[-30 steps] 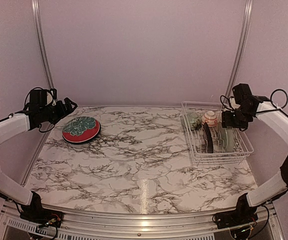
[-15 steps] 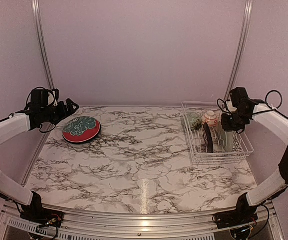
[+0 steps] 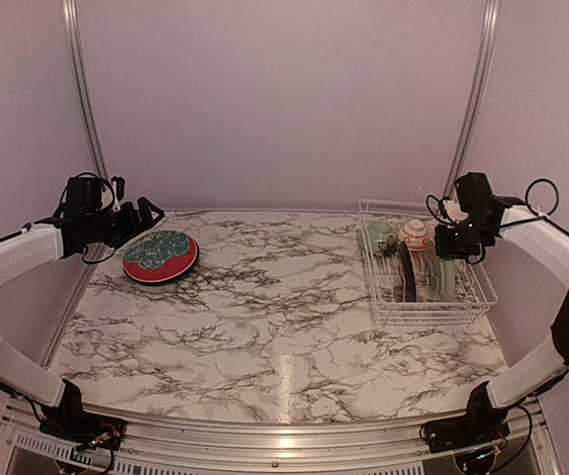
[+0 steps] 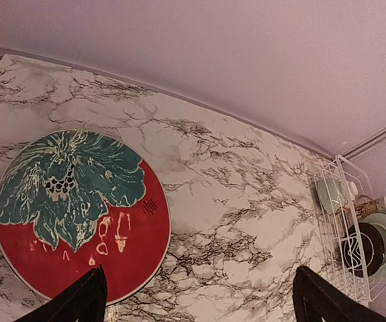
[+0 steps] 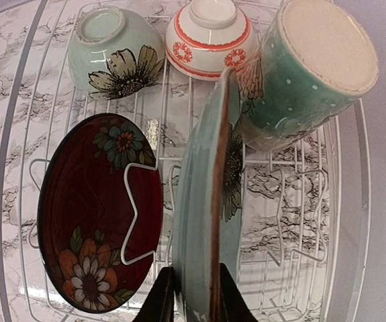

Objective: Unload the mixed dishes from the dish rack
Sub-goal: Grab the plate from the dish rack.

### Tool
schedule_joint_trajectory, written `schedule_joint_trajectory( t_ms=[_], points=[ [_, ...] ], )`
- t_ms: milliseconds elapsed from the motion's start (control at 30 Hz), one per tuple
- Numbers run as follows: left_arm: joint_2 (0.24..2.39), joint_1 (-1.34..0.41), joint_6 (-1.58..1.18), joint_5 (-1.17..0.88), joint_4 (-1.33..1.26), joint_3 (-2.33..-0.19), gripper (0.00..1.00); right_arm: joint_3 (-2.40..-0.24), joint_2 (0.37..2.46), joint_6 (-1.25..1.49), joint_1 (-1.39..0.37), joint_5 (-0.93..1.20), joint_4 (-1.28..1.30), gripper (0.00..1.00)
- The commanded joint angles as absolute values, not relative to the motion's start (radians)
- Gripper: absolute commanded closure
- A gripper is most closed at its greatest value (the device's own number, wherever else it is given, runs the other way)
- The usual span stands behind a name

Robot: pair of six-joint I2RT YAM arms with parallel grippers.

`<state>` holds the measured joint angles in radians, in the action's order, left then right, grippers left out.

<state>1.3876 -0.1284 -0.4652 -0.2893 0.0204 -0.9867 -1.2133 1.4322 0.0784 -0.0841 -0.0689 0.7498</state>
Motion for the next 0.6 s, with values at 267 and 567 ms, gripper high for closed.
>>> schedule_joint_trajectory(
  t_ms=[267, 567],
  points=[
    [1.411, -0.142, -0.491, -0.337, 0.009, -1.019, 0.01, -1.320, 1.379, 0.086, -0.071, 0.060, 0.760, 1.00],
    [1.428, -0.158, -0.502, -0.348, -0.017, -1.017, 0.01, -1.328, 1.322, 0.098, 0.070, 0.304, 0.757, 1.00]
  ],
)
